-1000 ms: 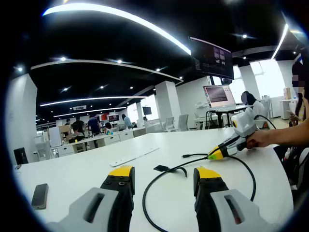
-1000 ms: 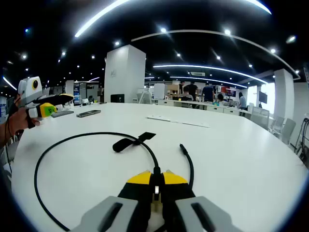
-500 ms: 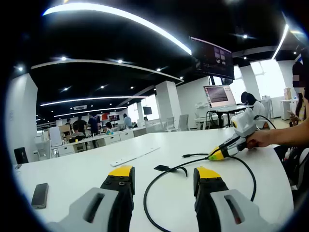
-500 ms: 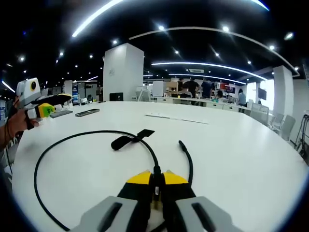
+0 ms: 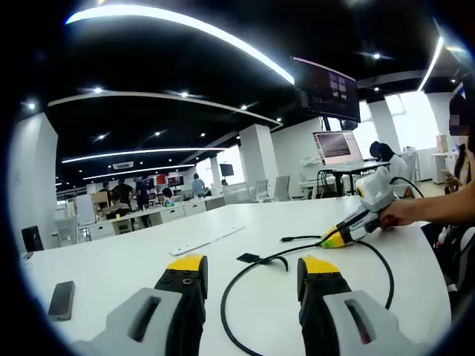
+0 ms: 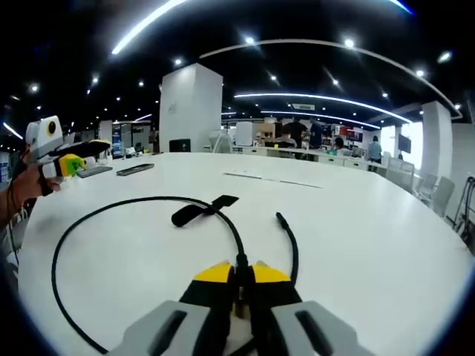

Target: Find the charging cable on the desk, coil it up and secure with Velcro.

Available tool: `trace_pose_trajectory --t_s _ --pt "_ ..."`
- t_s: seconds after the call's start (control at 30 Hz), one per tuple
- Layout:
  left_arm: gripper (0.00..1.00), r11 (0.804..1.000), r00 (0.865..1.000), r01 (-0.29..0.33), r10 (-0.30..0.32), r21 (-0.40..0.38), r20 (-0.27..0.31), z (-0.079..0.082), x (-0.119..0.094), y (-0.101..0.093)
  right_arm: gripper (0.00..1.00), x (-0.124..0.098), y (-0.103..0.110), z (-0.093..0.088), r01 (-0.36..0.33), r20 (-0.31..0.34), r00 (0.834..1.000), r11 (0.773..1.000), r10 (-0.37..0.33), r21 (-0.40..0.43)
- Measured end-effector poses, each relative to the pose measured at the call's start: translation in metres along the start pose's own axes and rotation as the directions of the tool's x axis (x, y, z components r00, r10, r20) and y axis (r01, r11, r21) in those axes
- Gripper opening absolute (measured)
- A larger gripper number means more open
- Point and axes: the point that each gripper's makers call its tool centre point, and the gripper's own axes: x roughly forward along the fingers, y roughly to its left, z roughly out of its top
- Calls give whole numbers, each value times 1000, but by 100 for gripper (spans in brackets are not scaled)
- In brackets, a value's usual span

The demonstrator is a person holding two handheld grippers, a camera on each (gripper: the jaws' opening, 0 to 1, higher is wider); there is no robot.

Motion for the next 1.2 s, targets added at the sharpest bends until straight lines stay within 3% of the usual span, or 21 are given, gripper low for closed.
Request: trace_pose_trajectory --t_s 1.2 --pt "48 1000 1000 13 -13 7 -12 -1 3 -4 13 2 -1 9 -6 24 1000 1000 6 -3"
